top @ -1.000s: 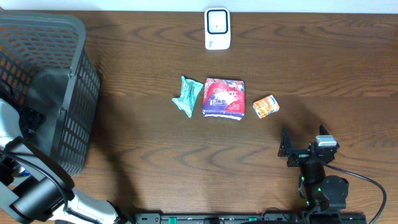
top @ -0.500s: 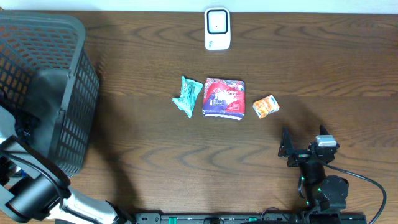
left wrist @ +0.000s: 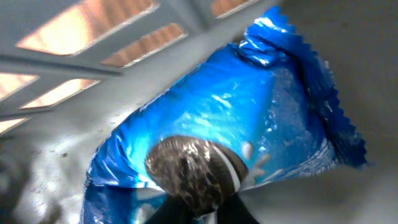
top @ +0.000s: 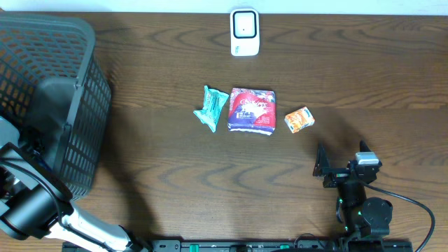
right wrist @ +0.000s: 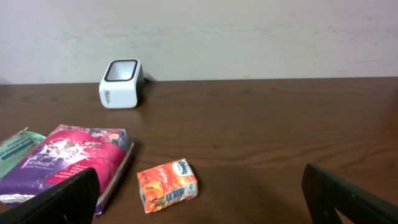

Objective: Scan the item barcode
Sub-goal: 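Reach the left gripper into the basket and grasp the blue Oreo pack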

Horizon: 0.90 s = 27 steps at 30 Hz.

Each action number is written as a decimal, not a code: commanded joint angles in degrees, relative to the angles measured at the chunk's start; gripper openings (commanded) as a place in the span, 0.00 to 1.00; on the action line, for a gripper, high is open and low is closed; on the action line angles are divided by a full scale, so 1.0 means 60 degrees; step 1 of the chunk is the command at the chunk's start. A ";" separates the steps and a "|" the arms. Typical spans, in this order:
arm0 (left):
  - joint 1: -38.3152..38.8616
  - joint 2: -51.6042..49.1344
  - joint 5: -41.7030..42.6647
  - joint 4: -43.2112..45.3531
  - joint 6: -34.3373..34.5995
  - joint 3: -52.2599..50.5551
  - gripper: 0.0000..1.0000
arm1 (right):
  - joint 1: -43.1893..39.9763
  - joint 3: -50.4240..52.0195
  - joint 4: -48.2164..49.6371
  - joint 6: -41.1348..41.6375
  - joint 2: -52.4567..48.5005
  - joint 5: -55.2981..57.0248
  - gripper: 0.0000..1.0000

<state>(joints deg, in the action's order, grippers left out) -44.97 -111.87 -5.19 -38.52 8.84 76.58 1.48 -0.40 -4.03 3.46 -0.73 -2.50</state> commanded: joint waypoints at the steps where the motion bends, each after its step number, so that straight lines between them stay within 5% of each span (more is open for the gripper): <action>1: -0.0098 0.0080 0.1606 0.0004 -0.0007 0.0022 0.07 | 0.0058 0.0015 -0.0036 0.0127 0.0015 0.0087 0.99; 19: 0.0117 0.5533 0.4557 0.0630 0.2674 0.0270 0.07 | 0.0058 0.0015 -0.0036 0.0127 0.0015 0.0087 0.99; 27: 0.1264 0.7074 0.6371 0.2157 0.3297 0.0270 0.08 | 0.0058 0.0015 -0.0036 0.0127 0.0015 0.0087 0.99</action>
<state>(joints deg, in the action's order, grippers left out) -39.88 -72.84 26.13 -27.88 25.56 76.86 1.48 -0.40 -4.01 3.46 -0.73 -2.50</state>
